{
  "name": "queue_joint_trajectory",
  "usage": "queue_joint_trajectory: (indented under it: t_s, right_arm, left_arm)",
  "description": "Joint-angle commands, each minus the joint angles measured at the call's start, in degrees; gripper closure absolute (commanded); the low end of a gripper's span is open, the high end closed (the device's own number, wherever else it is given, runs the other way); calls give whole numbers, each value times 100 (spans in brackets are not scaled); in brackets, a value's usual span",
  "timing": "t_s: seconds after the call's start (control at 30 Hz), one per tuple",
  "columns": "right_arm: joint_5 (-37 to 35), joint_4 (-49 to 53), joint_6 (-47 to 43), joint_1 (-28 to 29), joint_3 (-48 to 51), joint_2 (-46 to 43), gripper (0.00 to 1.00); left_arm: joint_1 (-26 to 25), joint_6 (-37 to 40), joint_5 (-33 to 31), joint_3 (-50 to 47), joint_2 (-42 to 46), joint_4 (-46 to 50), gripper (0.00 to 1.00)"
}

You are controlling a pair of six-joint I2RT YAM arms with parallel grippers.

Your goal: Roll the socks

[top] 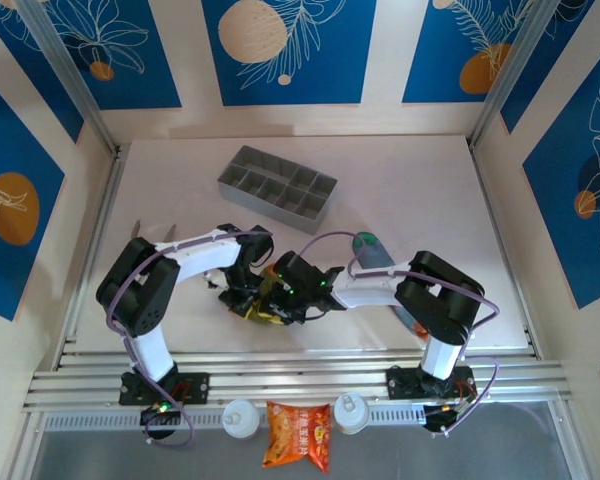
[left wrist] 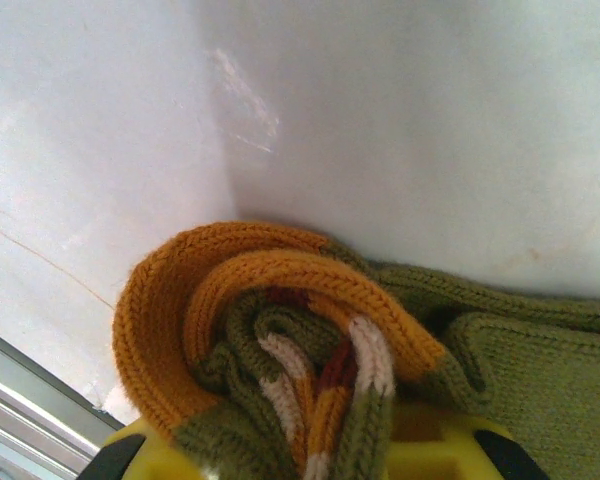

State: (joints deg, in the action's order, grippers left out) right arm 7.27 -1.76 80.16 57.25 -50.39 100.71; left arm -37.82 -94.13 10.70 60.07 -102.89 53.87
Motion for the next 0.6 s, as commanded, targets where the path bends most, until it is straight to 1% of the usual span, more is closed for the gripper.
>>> queue_joint_trajectory:
  t_s: [0.0,0.03,0.13,0.2,0.23,0.33,0.37,0.47,0.5,0.57]
  right_arm:
    - [-432,270,485,-107,-32,317,81]
    - [-435,308,561,-117,-28,333,84]
    - [-388,840,828,-179,-129,403,100]
    - [-222,1248,993,-229,-227,497,100]
    - [-132,1373,1068,-254,-249,538,100]
    - [99,1703,1197,-321,-323,683,100]
    - [161,1889,1240,-346,-378,743,100]
    - [375,2026,1256,-411,-412,920,100]
    - [417,2005,1248,-430,-398,969,100]
    - [551,2003,1248,-484,-373,1075,100]
  left_arm:
    - [-215,-289,-154,-474,-666,87,100]
    - [-216,-283,-153,-471,-650,97,100]
    - [-215,-247,-264,-451,-474,48,100]
    - [-216,-212,-385,-418,-286,17,100]
    - [-216,-194,-429,-418,-187,-13,96]
    - [-210,-146,-598,-485,239,-168,75]
    - [-209,-142,-657,-529,424,-225,66]
    - [-179,-65,-730,-766,1028,-561,32]
    - [-155,-22,-756,-855,1250,-685,23]
    - [-108,80,-893,-962,1684,-747,15]
